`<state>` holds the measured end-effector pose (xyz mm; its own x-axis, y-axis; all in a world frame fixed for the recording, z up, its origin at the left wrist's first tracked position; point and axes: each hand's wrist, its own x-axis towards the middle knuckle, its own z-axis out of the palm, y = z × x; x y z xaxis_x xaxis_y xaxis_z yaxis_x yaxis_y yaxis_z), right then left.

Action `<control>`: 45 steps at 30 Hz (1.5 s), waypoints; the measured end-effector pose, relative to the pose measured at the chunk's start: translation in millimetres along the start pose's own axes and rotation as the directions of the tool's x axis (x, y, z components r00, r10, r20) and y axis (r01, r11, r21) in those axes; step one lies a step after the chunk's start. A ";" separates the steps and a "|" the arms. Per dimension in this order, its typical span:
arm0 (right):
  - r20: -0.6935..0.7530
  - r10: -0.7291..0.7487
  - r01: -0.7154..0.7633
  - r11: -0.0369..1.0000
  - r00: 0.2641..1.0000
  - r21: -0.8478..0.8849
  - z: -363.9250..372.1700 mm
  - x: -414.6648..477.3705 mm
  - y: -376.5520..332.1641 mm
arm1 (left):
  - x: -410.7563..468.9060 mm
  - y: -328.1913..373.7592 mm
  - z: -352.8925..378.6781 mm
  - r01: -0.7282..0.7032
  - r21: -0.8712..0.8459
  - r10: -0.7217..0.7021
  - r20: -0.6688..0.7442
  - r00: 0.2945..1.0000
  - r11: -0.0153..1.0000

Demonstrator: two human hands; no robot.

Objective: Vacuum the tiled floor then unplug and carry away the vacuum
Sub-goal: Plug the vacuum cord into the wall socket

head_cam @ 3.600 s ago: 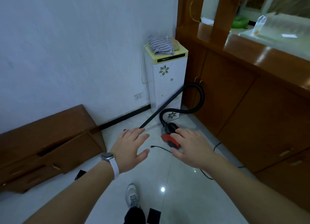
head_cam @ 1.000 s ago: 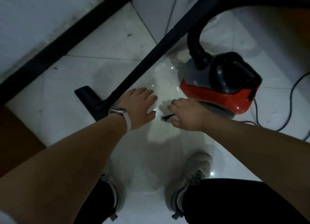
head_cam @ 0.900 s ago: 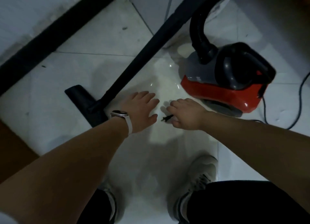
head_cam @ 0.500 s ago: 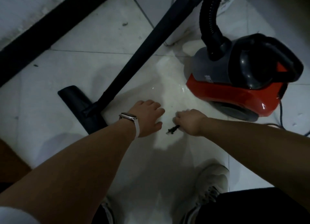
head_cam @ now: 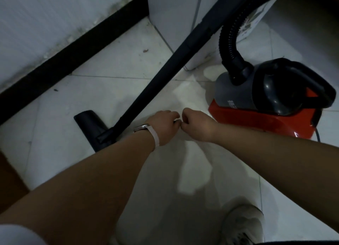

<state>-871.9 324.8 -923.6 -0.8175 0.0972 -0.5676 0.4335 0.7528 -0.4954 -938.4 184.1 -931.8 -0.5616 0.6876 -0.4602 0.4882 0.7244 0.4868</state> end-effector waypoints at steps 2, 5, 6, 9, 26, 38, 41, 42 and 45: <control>-0.057 0.007 -0.007 1.000 0.998 0.006 -5.9 4.5 -6.2 | 0.7 -2.9 -1.7 0.035 -0.036 -0.035 -0.003 0.999 0.999; -0.069 -0.013 0.012 1.000 0.998 -0.022 -15.5 7.9 -12.0 | -0.8 -3.7 -6.5 0.045 -0.049 -0.047 -0.031 0.998 0.998; -0.067 -0.028 0.026 0.999 0.997 -0.028 -19.4 7.9 -13.5 | -0.9 -3.3 -8.6 0.042 -0.050 -0.044 -0.056 0.997 0.998; -0.059 -0.033 0.032 0.999 0.998 -0.007 -33.6 8.4 -14.7 | 1.3 0.4 -14.5 0.004 -0.043 -0.011 -0.164 0.986 0.999; -0.342 0.078 0.002 0.974 0.937 0.227 -92.9 24.0 -26.5 | -21.9 22.7 -58.8 -0.139 0.011 0.121 -0.572 0.812 0.990; -0.435 0.047 0.160 0.890 0.899 0.427 -99.4 30.0 -69.3 | 15.0 21.1 -151.5 0.111 -0.518 -0.373 -0.436 0.819 0.848; -0.426 0.051 0.167 0.873 0.903 0.458 -104.3 24.1 -72.3 | 28.8 21.8 -159.6 0.228 -0.456 -0.376 -0.266 0.887 0.860; -0.423 0.050 0.170 0.867 0.905 0.468 -106.5 22.5 -73.3 | 31.0 23.3 -163.1 0.256 -0.435 -0.374 -0.211 0.903 0.863; -0.409 0.034 0.195 0.841 0.912 0.504 -110.0 17.6 -78.5 | 31.7 27.7 -174.1 0.268 -0.494 -0.355 -0.090 0.931 0.827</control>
<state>-962.0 339.0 -822.4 -0.8860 0.3800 -0.2657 0.3965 0.3239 -0.8590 -1059.0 217.5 -803.6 -0.7556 0.3788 -0.5344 -0.0767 0.7591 0.6465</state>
